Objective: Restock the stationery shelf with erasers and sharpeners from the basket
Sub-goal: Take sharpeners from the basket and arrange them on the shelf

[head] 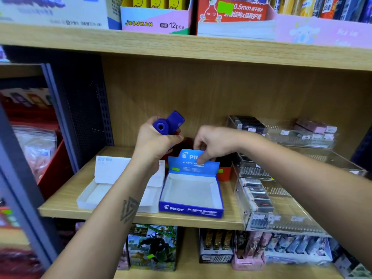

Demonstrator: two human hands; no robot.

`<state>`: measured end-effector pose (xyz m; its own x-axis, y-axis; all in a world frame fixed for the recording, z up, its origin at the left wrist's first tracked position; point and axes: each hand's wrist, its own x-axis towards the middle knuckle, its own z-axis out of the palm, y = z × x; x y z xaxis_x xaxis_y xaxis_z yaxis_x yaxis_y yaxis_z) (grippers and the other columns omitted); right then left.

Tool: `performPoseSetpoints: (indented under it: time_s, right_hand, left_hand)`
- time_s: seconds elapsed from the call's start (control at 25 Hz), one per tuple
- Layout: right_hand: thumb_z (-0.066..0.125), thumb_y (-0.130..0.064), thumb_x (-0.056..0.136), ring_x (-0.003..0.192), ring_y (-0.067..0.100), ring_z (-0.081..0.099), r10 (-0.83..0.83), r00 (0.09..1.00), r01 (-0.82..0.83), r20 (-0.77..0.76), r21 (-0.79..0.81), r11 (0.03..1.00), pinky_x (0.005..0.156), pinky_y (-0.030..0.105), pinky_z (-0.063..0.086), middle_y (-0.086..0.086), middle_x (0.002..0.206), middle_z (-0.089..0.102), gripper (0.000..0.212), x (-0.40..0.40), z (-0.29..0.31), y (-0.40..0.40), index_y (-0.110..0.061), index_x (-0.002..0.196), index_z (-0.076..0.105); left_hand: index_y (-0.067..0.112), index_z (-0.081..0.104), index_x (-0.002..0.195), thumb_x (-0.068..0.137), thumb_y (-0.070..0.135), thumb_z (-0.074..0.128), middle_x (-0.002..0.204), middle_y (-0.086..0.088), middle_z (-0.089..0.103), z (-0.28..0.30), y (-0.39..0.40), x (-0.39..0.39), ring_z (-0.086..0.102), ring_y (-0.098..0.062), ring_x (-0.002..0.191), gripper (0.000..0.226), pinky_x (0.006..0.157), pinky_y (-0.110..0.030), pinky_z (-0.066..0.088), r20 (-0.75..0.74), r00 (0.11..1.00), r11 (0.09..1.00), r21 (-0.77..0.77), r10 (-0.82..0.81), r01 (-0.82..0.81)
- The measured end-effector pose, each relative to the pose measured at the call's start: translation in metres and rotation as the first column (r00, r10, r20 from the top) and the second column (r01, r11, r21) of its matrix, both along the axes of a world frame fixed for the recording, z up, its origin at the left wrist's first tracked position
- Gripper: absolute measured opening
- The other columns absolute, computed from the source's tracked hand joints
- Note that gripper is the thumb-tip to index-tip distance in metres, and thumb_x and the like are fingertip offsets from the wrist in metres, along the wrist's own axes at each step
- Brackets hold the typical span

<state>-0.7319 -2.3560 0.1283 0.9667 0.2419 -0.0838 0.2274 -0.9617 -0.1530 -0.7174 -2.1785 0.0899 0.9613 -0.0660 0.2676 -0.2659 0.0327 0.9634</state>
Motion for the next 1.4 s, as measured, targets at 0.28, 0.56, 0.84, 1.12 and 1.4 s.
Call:
performPoseSetpoints:
  time_s: [0.28, 0.56, 0.84, 1.12, 1.4]
  right_hand:
    - [0.086, -0.029, 0.075, 0.057, 0.005, 0.057, 0.034, 0.995, -0.044, 0.095, 0.104, 0.994, 0.046, 0.014, 0.038, -0.007, 0.071, 0.06, 0.033, 0.03, -0.006, 0.07, -0.016, 0.077, 0.057]
    - [0.068, 0.009, 0.083, 0.098, 0.02, 0.072, -0.072, 0.996, 0.086, -0.048, 0.634, 0.769, 0.084, 0.036, 0.06, 0.01, 0.107, 0.073, 0.044, 0.017, 0.012, 0.03, -0.008, 0.124, 0.063]
    - [0.069, 0.006, 0.084, 0.096, 0.026, 0.071, 0.04, 0.973, 0.186, -0.225, 0.881, 0.435, 0.087, 0.035, 0.059, 0.019, 0.114, 0.07, 0.047, -0.005, 0.019, -0.01, -0.004, 0.129, 0.059]
    - [0.073, 0.004, 0.081, 0.086, 0.025, 0.071, -0.064, 0.984, 0.176, -0.166, 0.854, 0.49, 0.077, 0.033, 0.061, 0.016, 0.097, 0.07, 0.034, -0.01, 0.021, -0.028, -0.005, 0.113, 0.062]
    - [0.076, -0.009, 0.084, 0.096, 0.022, 0.073, -0.007, 0.993, 0.091, -0.119, 0.712, 0.696, 0.084, 0.036, 0.06, 0.009, 0.099, 0.074, 0.045, -0.005, 0.013, -0.021, -0.016, 0.126, 0.058]
  left_hand:
    - [0.016, 0.059, 0.093, 0.068, -0.008, 0.08, 0.091, -0.012, 0.075, 0.016, 0.038, 0.004, 0.071, -0.025, 0.079, 0.041, 0.063, -0.036, 0.058, 0.082, 0.993, 0.993, -0.091, 0.084, -0.076]
    - [0.015, 0.059, 0.093, 0.067, -0.006, 0.08, 0.095, -0.022, 0.071, 0.007, 0.036, 0.006, 0.068, -0.03, 0.078, 0.04, 0.07, -0.044, 0.058, -0.033, 0.998, 0.981, -0.188, 0.045, -0.051]
    - [0.014, 0.061, 0.09, 0.058, -0.007, 0.083, 0.097, -0.023, 0.07, 0.005, -0.005, -0.003, 0.07, -0.042, 0.096, 0.044, 0.083, -0.06, 0.057, -0.116, 0.989, 0.983, -0.171, -0.093, 0.073]
    - [0.013, 0.058, 0.095, 0.07, -0.005, 0.081, 0.101, -0.024, 0.07, 0.014, -0.019, -0.005, 0.072, -0.038, 0.093, 0.038, 0.075, -0.056, 0.06, -0.086, 0.99, 0.974, -0.207, -0.107, 0.087]
    - [0.004, 0.058, 0.099, 0.068, -0.016, 0.079, 0.096, -0.019, 0.07, 0.015, -0.008, 0.0, 0.074, -0.032, 0.085, 0.043, 0.067, -0.038, 0.062, -0.037, 0.998, 0.989, -0.139, -0.06, 0.054]
